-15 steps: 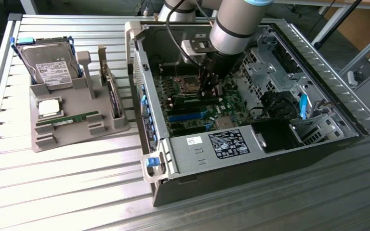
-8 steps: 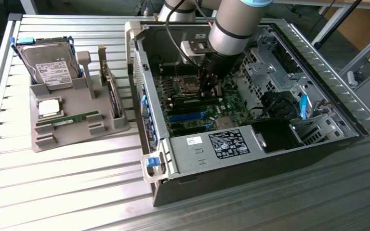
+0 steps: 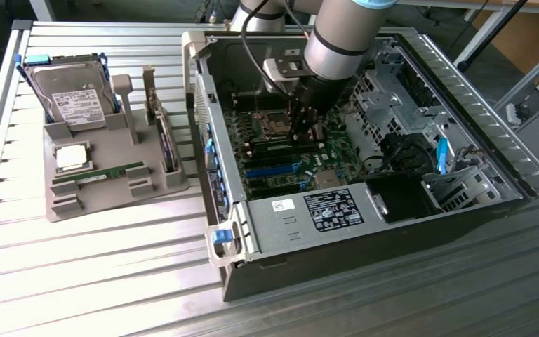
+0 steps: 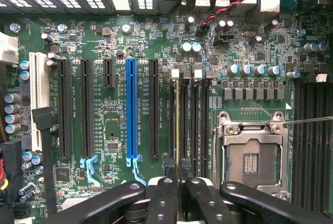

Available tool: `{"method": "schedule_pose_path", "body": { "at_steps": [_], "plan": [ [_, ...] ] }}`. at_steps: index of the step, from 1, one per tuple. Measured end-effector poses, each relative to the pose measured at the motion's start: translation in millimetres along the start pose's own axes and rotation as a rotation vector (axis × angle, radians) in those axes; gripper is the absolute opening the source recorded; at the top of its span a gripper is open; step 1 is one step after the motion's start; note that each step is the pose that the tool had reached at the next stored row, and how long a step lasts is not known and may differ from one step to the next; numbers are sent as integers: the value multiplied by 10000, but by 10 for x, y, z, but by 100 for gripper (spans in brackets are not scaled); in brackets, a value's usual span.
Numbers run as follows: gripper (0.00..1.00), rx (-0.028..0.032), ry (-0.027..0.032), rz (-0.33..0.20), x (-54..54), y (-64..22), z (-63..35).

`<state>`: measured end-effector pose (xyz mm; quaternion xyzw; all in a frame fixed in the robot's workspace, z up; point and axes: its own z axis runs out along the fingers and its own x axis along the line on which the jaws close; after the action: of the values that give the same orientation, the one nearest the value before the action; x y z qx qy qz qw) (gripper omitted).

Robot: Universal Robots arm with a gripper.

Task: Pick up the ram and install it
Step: 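Insert the ram into the slot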

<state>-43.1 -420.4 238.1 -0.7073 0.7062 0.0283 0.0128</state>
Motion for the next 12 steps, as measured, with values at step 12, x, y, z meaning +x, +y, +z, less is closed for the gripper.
{"method": "schedule_pose_path", "body": {
  "at_steps": [12],
  "plan": [
    [11,0,52,1,0,0,12]
  ]
}}
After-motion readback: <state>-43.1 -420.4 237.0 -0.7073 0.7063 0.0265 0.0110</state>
